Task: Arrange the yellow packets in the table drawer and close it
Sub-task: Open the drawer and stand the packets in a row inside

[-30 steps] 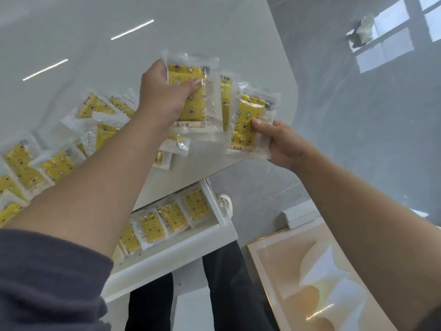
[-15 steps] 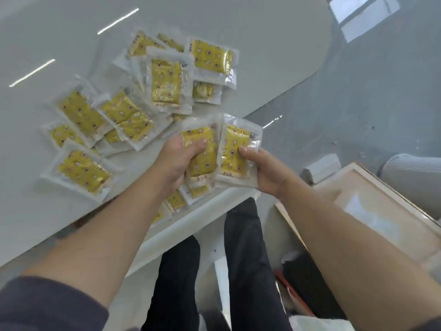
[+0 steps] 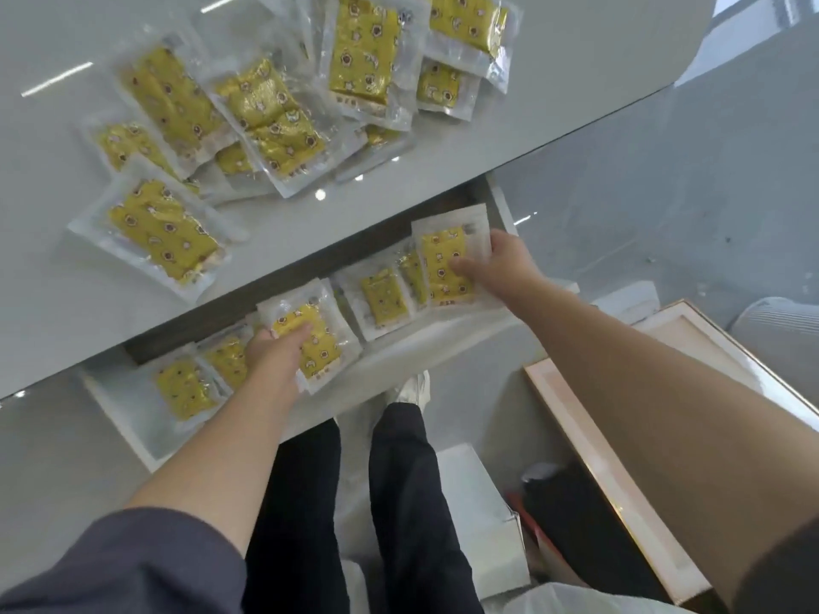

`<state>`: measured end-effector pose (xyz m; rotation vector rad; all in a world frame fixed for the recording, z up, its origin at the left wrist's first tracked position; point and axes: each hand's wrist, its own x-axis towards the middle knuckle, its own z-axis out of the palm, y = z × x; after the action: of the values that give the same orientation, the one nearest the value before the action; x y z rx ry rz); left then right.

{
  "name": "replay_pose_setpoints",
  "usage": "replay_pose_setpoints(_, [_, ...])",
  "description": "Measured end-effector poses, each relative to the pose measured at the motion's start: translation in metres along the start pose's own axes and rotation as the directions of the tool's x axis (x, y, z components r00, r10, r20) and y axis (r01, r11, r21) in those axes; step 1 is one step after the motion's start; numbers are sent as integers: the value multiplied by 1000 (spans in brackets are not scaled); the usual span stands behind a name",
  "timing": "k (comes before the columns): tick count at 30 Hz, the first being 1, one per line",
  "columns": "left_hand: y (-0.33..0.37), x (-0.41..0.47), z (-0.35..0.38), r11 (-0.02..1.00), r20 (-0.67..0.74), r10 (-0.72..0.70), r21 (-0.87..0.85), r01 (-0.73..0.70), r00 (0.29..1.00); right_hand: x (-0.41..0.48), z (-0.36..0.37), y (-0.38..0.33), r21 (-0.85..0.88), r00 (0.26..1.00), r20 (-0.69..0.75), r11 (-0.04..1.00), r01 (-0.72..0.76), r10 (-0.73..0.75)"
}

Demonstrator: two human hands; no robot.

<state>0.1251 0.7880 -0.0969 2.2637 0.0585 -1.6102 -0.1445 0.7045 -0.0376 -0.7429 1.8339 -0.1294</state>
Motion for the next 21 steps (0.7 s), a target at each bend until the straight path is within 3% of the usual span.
replay_pose_setpoints(5, [-19, 30, 0, 1000, 37, -25, 8, 25, 999, 22, 49, 10, -279, 992, 116, 960, -18, 53])
replay_pose_setpoints(10, [-23, 66, 2, 1000, 169, -5, 16, 2, 986, 33, 81, 14, -298, 983, 170, 954, -16, 70])
replay_pose_setpoints(13, [-22, 73, 7, 977, 91, 69, 196, -86, 993, 41, 96, 16, -341, 983, 180, 940, 21, 43])
replay_pose_setpoints(16, [-21, 81, 3, 857, 6, 197, 485, -176, 980, 47, 105, 16, -427, 981, 196, 900, 84, 1])
replay_pose_setpoints(21, [-15, 84, -21, 724, 8, 270, 658, -208, 963, 46, 84, 14, -447, 988, 154, 892, 63, 8])
